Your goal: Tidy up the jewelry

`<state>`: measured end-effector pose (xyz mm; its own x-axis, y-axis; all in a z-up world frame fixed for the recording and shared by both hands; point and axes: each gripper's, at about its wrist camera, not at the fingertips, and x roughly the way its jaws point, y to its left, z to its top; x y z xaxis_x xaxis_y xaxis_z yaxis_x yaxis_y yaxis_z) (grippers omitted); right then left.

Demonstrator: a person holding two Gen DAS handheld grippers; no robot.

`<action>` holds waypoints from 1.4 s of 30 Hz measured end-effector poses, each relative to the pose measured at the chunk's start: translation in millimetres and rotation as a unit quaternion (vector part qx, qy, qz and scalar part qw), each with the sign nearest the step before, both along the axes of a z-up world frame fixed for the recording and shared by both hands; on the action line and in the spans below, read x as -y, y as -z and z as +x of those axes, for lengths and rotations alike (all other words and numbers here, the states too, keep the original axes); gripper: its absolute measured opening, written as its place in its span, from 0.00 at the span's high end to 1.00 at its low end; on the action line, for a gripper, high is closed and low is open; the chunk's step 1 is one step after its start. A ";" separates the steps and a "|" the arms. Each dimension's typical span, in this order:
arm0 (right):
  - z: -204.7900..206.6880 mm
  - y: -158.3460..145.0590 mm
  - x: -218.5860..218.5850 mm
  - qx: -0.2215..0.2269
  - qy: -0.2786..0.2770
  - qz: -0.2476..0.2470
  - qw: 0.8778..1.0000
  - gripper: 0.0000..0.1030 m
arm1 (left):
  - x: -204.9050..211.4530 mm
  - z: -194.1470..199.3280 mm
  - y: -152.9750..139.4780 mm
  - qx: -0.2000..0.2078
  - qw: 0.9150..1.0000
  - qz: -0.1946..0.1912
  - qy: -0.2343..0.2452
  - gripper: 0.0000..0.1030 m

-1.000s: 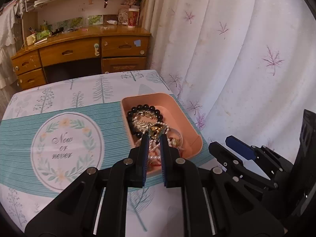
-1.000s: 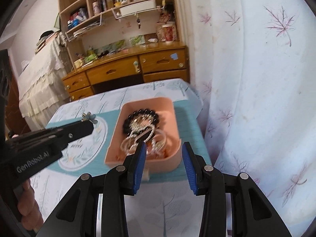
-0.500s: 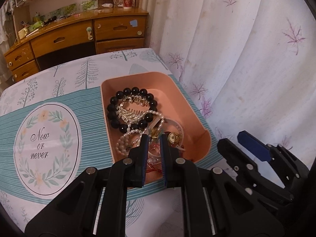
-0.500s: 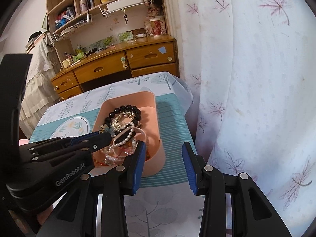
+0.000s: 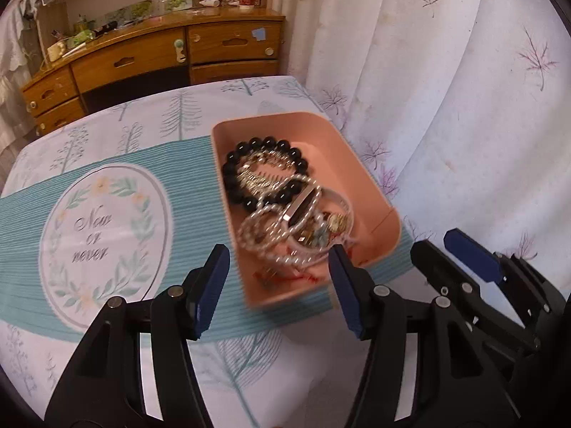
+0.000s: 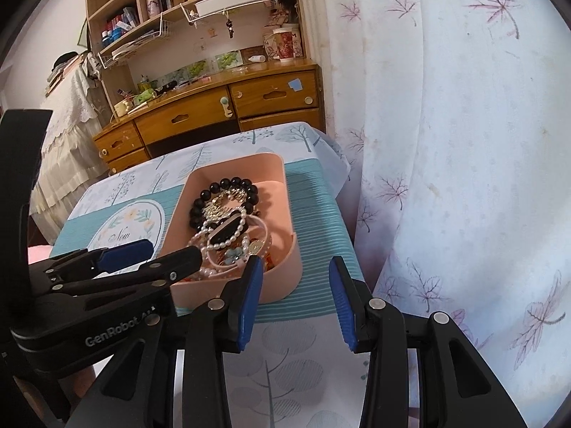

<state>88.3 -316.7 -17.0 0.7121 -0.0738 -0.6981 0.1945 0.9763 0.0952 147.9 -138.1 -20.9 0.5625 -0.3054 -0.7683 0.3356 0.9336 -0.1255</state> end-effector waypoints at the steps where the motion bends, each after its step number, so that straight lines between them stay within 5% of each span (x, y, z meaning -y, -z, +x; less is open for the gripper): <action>1: -1.1 0.2 -3.3 -0.001 -0.002 -0.001 1.000 0.62 | -3.1 -5.1 -0.9 0.005 1.000 0.007 -0.003 0.46; 10: -28.1 -10.0 -39.2 -0.002 -0.027 0.002 1.000 0.61 | -48.9 -60.4 -13.4 0.034 0.997 0.031 -0.054 0.41; 15: -53.4 -14.9 -64.5 0.003 -0.041 0.005 0.999 0.41 | -80.8 -94.5 -18.1 0.049 0.993 0.055 -0.097 0.28; 28: -113.2 -21.0 -136.4 0.019 -0.085 -0.002 0.996 0.41 | -148.2 -159.7 -9.8 0.053 0.985 0.025 -0.162 0.22; 42: -142.0 -27.8 -153.8 0.026 -0.100 -0.014 0.995 0.41 | -155.2 -180.2 -9.0 0.061 0.982 0.015 -0.180 0.22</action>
<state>-53.7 -162.9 10.8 0.7496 0.0533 -0.6598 -0.0075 0.9974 0.0721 -32.3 17.1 -11.9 0.7187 -0.0479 -0.6937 -0.0058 0.9972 -0.0749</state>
